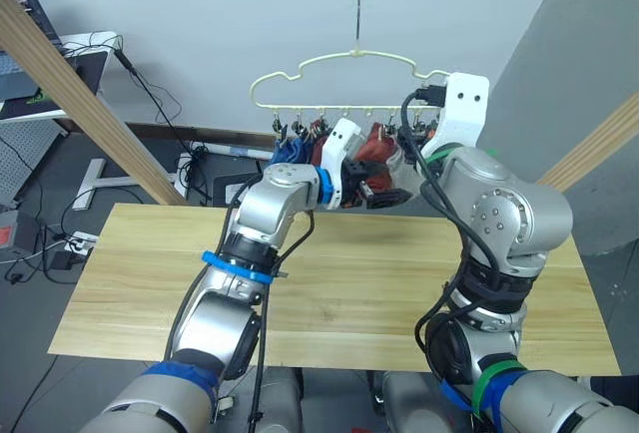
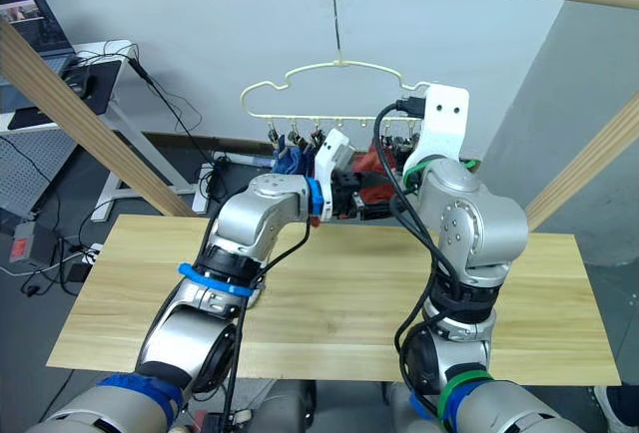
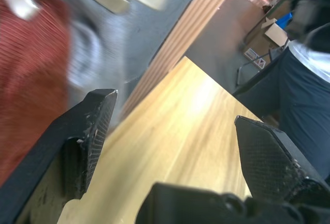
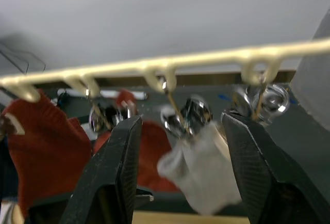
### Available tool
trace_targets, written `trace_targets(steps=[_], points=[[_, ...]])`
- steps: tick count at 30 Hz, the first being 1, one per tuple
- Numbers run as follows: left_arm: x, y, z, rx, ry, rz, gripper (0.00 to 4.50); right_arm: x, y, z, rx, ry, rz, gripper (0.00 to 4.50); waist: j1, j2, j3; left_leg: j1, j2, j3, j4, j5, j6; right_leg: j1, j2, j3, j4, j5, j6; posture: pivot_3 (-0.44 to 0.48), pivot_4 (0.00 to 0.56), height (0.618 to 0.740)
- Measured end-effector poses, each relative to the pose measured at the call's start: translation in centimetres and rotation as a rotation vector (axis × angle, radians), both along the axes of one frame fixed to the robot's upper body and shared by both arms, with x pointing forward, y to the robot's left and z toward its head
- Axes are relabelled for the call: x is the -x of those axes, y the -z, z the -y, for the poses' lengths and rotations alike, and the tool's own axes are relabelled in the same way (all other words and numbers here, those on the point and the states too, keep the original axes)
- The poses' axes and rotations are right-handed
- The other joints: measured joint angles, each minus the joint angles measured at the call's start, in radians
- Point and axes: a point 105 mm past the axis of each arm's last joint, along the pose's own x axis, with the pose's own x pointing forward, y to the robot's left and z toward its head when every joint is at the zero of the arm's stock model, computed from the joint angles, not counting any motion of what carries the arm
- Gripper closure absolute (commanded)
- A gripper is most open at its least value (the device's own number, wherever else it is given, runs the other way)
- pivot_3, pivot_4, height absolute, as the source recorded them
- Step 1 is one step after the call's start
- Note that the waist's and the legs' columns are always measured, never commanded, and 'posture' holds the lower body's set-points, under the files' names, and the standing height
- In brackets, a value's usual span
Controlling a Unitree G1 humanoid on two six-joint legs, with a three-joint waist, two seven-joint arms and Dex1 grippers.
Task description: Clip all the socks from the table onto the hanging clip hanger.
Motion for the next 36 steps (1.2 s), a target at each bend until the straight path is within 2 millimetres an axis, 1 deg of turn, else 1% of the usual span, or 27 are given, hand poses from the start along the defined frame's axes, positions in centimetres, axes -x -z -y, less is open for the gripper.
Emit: trace_targets(steps=[5,7,10,14,19,24,27,31,36], points=[[1.5,-0.4,-1.0,0.003,0.011,0.015,0.30,1.1,0.4,-0.4,0.018,-0.055,-0.016,1.97,-0.002,0.000,0.000,0.000,0.000,0.000,0.000,0.000,0.000,0.000,0.000,0.000,0.001,0.000,0.000,-0.076,0.268,0.740],[1.9,-0.4,-1.5,0.002,0.008,0.015,0.30,1.4,0.7,0.0,0.032,-0.054,-0.028,1.97,-0.004,0.000,0.000,0.000,0.000,0.000,0.001,0.000,0.000,0.000,0.000,0.000,0.001,0.000,0.000,-0.076,0.268,0.740],[2.5,-0.6,-3.0,0.009,-0.010,0.006,0.30,1.9,0.9,0.9,0.057,-0.039,-0.030,1.97,-0.009,0.000,0.000,0.000,0.000,0.000,0.001,0.000,0.000,0.000,0.000,0.000,0.001,0.000,0.000,-0.084,0.264,0.740],[3.4,-1.5,-5.5,0.059,-0.058,0.016,0.30,2.7,1.8,2.0,0.086,-0.013,-0.032,1.97,-0.020,0.000,0.000,0.000,0.000,0.000,0.001,0.000,0.000,0.001,0.000,0.000,0.000,0.000,0.000,-0.083,0.256,0.740],[4.6,-2.5,-8.6,0.114,-0.120,0.015,0.30,2.9,2.1,2.8,0.100,0.029,-0.020,1.97,-0.028,0.000,0.000,0.001,0.000,0.000,0.001,0.000,0.000,0.001,0.000,0.000,0.001,0.000,0.000,-0.073,0.254,0.740],[5.7,-2.6,-10.8,0.108,-0.148,-0.006,0.30,2.9,1.6,2.8,0.082,0.049,0.016,1.97,-0.026,0.000,0.000,0.001,0.000,-0.001,0.001,0.000,0.000,0.001,0.000,0.000,0.001,0.000,0.000,-0.061,0.252,0.740],[6.0,-3.6,-12.0,0.106,-0.167,0.012,0.30,2.8,1.5,2.8,0.072,0.062,0.031,1.97,-0.025,0.000,0.000,0.001,0.000,-0.001,0.001,0.000,0.000,0.001,0.000,0.000,0.000,0.000,0.000,-0.060,0.252,0.740],[6.3,-4.4,-12.7,0.108,-0.172,0.032,0.30,2.7,1.5,2.7,0.060,0.065,0.039,1.97,-0.023,0.000,0.000,0.001,0.000,-0.001,0.001,0.000,0.000,0.002,0.000,0.000,0.000,0.000,0.000,-0.051,0.254,0.740],[6.4,-5.0,-12.6,0.109,-0.152,0.039,0.30,2.5,1.7,2.2,0.045,0.055,0.028,1.97,-0.022,0.000,0.000,0.001,0.000,-0.001,0.001,0.000,0.000,0.002,0.000,0.000,-0.001,0.000,0.000,-0.051,0.254,0.740]])
